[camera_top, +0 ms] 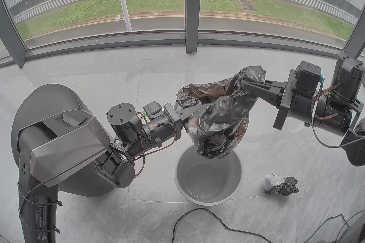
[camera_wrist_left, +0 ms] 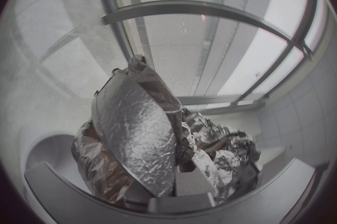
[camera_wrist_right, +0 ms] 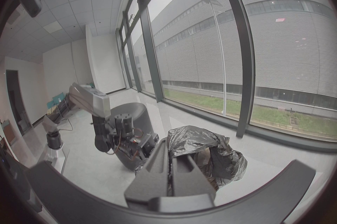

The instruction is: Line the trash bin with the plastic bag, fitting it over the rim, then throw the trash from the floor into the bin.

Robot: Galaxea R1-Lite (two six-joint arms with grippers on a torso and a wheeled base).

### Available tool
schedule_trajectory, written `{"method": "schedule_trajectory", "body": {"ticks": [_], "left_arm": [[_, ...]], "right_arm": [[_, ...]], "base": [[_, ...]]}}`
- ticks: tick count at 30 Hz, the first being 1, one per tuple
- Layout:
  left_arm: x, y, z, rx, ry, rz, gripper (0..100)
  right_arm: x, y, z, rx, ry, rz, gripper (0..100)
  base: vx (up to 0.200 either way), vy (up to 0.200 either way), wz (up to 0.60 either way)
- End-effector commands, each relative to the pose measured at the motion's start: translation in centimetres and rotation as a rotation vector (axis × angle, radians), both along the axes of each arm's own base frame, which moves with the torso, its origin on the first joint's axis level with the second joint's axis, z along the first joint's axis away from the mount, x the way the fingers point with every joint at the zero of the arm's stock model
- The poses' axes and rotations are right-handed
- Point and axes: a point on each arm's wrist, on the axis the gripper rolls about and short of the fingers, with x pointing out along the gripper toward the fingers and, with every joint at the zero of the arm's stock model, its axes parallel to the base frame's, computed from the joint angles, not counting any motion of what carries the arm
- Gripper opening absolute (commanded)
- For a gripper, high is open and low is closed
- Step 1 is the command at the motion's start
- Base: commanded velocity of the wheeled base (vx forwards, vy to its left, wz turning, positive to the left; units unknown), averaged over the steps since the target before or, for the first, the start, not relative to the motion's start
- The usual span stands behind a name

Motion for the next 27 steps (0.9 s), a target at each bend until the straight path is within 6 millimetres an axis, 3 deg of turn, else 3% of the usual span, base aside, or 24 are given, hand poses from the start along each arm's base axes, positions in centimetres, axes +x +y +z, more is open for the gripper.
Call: {"method": "schedule_trajectory", "body": {"ticks": [1, 10, 15, 21, 24, 27], "left_arm": [[-1.7, 0.4, -1.3, 0.174, -0.174, -0.1, 0], [-4.6, 1.8, -4.1, 0.412, -0.184, -0.116, 0], [-4.7, 1.9, -5.9, 0.509, -0.276, -0.118, 0], [-3.7, 1.0, -6.8, 0.469, -0.364, -0.088, 0], [-3.3, -0.1, -7.5, 0.446, -0.406, -0.057, 0], [-3.6, -1.1, -7.5, 0.437, -0.414, -0.074, 0]], "right_arm": [[1.3, -0.4, -5.3, -0.098, 0.163, -0.03, 0], [3.7, 0.6, -10.5, -0.176, 0.313, -0.029, 0], [3.7, 0.6, -10.4, -0.183, 0.307, -0.031, 0], [3.7, -1.1, -9.1, -0.186, 0.249, -0.079, 0], [3.9, -2.6, -8.6, -0.205, 0.223, -0.124, 0], [3.9, -2.7, -8.6, -0.211, 0.22, -0.123, 0]], "base": [[0.0, 0.0, 0.0], [0.0, 0.0, 0.0], [0.0, 0.0, 0.0], [0.0, 0.0, 0.0], [0.0, 0.0, 0.0], [0.0, 0.0, 0.0]]}}
